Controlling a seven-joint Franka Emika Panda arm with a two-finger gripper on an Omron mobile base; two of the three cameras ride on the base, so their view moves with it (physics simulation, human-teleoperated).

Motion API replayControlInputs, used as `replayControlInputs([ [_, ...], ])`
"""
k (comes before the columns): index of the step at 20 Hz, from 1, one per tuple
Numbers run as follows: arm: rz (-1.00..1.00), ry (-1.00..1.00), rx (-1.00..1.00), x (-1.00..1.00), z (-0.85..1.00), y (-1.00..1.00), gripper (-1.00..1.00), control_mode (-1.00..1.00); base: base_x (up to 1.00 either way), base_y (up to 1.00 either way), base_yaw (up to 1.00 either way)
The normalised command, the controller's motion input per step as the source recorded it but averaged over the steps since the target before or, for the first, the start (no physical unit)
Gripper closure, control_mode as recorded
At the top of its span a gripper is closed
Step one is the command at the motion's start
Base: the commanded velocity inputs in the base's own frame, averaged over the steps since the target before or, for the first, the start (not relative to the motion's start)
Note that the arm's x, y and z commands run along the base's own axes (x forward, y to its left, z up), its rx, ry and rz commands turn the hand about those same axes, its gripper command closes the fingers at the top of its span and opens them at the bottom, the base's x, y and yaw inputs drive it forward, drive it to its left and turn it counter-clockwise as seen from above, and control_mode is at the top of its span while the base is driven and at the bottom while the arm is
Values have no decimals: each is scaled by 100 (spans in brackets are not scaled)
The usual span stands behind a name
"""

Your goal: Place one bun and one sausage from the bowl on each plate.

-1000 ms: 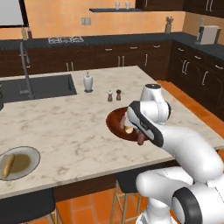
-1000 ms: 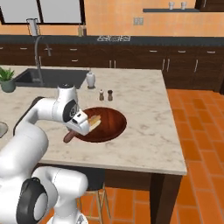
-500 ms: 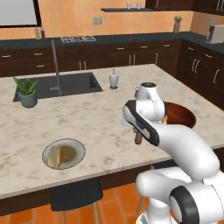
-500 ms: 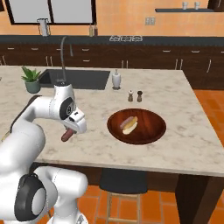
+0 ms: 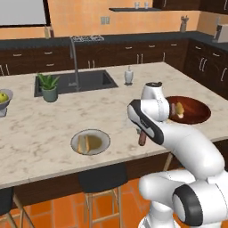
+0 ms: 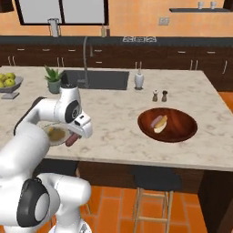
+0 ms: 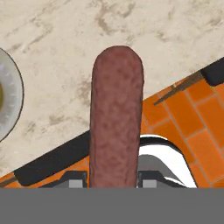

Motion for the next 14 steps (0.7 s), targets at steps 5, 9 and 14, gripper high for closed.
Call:
replayControlInputs([
  [5, 0, 0, 0, 0, 0, 0, 100, 100, 19, 55, 2],
  [9, 10, 1, 0, 77, 0, 4, 100, -100, 0, 0, 0],
  [14, 19, 11, 0, 97, -16, 22, 100, -100, 0, 0, 0],
])
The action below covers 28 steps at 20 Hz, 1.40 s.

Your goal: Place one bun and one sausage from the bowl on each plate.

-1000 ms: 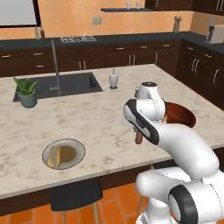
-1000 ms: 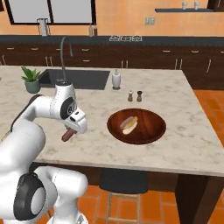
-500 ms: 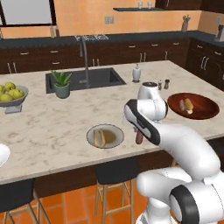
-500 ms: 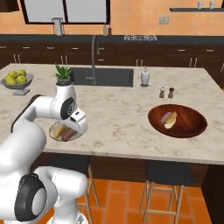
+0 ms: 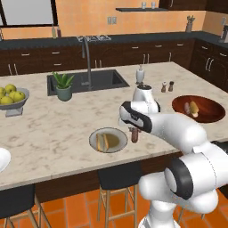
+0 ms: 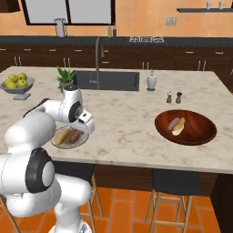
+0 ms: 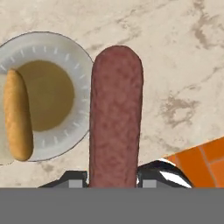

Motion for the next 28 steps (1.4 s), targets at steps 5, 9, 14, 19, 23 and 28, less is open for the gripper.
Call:
replayControlInputs([
  [5, 20, 17, -1, 100, -57, 74, 100, -100, 0, 0, 0],
  [9, 7, 14, 0, 97, -72, 32, 100, -100, 0, 0, 0],
  [14, 1, 4, 0, 33, -51, 18, 100, -100, 0, 0, 0],
  [19, 0, 0, 0, -38, -2, 6, -100, -100, 0, 0, 0],
  [23, 0, -2, -2, 0, 17, 0, -100, -100, 0, 0, 0],
  [28, 0, -1, -4, -45, 67, -14, -100, -100, 0, 0, 0],
])
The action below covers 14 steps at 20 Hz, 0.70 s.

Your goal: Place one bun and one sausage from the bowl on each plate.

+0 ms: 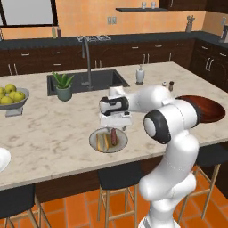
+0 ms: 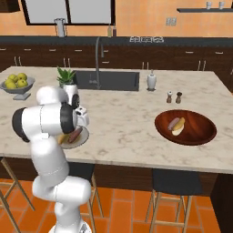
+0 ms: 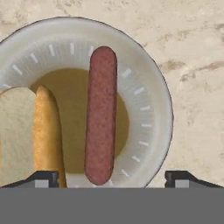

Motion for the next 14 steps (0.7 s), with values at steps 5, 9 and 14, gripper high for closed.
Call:
replayControlInputs([
  [5, 0, -19, -6, -100, 100, -8, -100, -100, 0, 0, 0],
  [9, 0, -25, 0, -100, 99, -26, -100, -100, 0, 0, 0],
  [14, 6, -19, 1, -100, 93, -72, -100, -100, 0, 0, 0],
])
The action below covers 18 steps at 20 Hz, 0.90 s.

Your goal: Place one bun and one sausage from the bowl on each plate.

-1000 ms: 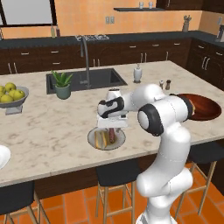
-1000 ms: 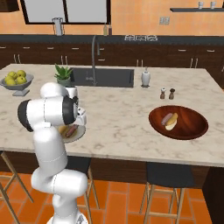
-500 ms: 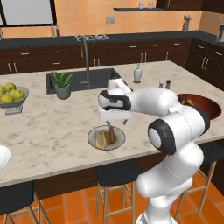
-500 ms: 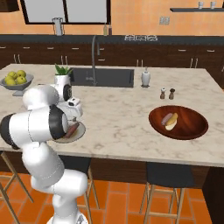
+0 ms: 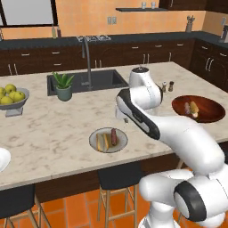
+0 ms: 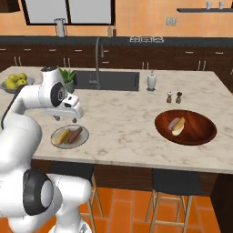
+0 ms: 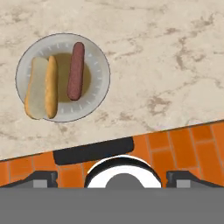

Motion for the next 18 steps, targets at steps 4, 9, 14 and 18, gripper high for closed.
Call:
replayControlInputs([
  [4, 7, -24, 2, -100, 89, -65, -100, -100, 0, 0, 0],
  [9, 1, -12, 0, -75, 17, -5, -100, -100, 0, 0, 0],
  [14, 0, 0, 0, 0, 0, 0, -100, -100, 0, 0, 0],
  [18, 0, 0, 0, 0, 0, -4, -100, 100, 0, -48, 0],
])
